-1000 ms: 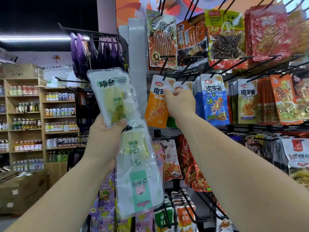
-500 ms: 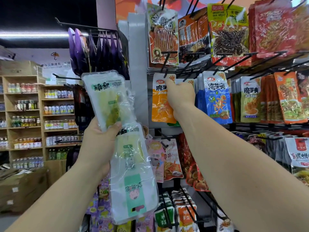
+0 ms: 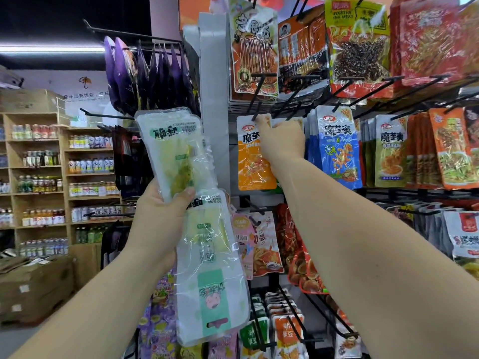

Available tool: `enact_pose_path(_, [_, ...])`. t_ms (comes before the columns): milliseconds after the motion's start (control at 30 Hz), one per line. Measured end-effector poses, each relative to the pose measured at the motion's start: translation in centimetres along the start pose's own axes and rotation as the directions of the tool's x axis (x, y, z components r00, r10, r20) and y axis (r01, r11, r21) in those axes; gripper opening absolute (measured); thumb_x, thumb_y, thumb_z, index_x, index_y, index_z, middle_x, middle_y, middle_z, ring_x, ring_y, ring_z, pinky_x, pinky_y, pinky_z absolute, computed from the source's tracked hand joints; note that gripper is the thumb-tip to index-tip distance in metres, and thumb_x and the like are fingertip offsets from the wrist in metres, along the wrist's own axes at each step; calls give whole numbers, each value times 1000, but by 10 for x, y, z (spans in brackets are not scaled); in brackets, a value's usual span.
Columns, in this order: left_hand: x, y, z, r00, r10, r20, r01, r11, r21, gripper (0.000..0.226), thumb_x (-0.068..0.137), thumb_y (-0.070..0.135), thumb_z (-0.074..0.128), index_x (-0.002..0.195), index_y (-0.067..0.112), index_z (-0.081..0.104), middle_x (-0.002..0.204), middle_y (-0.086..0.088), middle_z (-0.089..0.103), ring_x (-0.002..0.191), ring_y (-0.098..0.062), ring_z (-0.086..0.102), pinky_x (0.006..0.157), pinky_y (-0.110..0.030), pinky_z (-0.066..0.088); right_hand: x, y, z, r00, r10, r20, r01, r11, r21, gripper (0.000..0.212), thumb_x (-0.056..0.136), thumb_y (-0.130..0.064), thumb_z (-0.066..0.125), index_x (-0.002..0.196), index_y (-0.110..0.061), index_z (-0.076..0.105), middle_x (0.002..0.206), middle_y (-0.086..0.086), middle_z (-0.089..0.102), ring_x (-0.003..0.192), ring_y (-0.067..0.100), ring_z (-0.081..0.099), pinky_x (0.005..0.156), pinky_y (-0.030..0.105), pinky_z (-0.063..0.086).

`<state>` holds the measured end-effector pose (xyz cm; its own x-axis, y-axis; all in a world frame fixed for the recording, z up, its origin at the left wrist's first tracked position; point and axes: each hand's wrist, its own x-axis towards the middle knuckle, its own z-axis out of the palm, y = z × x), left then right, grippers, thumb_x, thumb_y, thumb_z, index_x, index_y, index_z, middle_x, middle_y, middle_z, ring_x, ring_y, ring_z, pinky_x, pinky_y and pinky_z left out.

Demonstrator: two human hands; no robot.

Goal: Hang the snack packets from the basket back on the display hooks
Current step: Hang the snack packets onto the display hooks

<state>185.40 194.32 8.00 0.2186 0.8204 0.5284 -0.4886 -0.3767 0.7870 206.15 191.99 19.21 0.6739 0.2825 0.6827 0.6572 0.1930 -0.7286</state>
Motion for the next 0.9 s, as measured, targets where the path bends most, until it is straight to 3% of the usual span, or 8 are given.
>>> enact_pose_path(133, [0,1,2,1000,0,-8,0,1000,3,22,103,6,61,115,23,67,105,-4,80,91,-32,77,70,-50,64,1,3,7,999,-28,-32,24,993,-119,53,100,-55,57,66,-14,54,66,-2,53,52,9,48,43,25,28])
enact_pose_path(233, [0,2,3,1000,6,-16,-6,1000,9,24,103,6,62,117,25,68,105,-4,80,91,-32,78,72,-52,64,1,10,14,998,-61,-32,57,991,-122,53,98,-53,62,63,-17,49,66,-2,49,57,16,50,50,26,34])
enact_pose_path(367, [-2,3,3,1000,2,-9,-2,1000,5,23,103,7,62,117,25,67,105,-3,80,92,-31,78,72,-52,65,-3,15,15,997,-75,-13,73,987,-146,38,97,-50,64,86,-14,62,78,0,59,79,25,61,66,33,43])
enact_pose_path(500, [-4,2,5,1000,-15,-14,15,1000,-2,21,103,7,62,115,23,68,104,-5,80,95,-35,77,72,-56,64,-15,18,5,993,-112,-19,107,976,-189,23,98,-38,66,102,-16,64,97,2,64,93,21,59,73,31,42])
enact_pose_path(633, [-11,3,5,1000,-22,-11,22,1000,-14,22,103,7,63,115,25,68,107,-6,79,98,-37,76,77,-62,62,-37,17,-11,986,-163,-29,158,977,-143,34,97,-41,66,118,-14,70,105,0,71,102,17,64,82,30,47])
enact_pose_path(700, [-16,3,5,1000,-26,-8,25,999,-24,22,103,7,62,113,25,68,107,-7,79,94,-34,77,75,-59,63,-58,16,-27,979,-201,-41,197,977,-79,34,97,-44,66,112,-15,74,96,-7,71,99,14,66,88,32,53])
enact_pose_path(800, [-25,1,3,1000,-24,-11,23,999,-23,23,102,6,62,115,24,68,107,-5,80,92,-31,78,72,-54,65,-102,19,-55,969,-241,-50,244,968,52,23,95,-43,70,88,-21,73,78,-12,70,77,7,67,75,29,54])
enact_pose_path(900, [-39,-4,0,1000,-13,-18,13,1000,-21,24,102,5,62,113,25,68,105,-4,80,90,-30,78,69,-50,65,-153,25,-70,974,-146,173,123,983,133,28,80,-51,82,87,-28,69,72,-7,70,68,8,67,67,28,55])
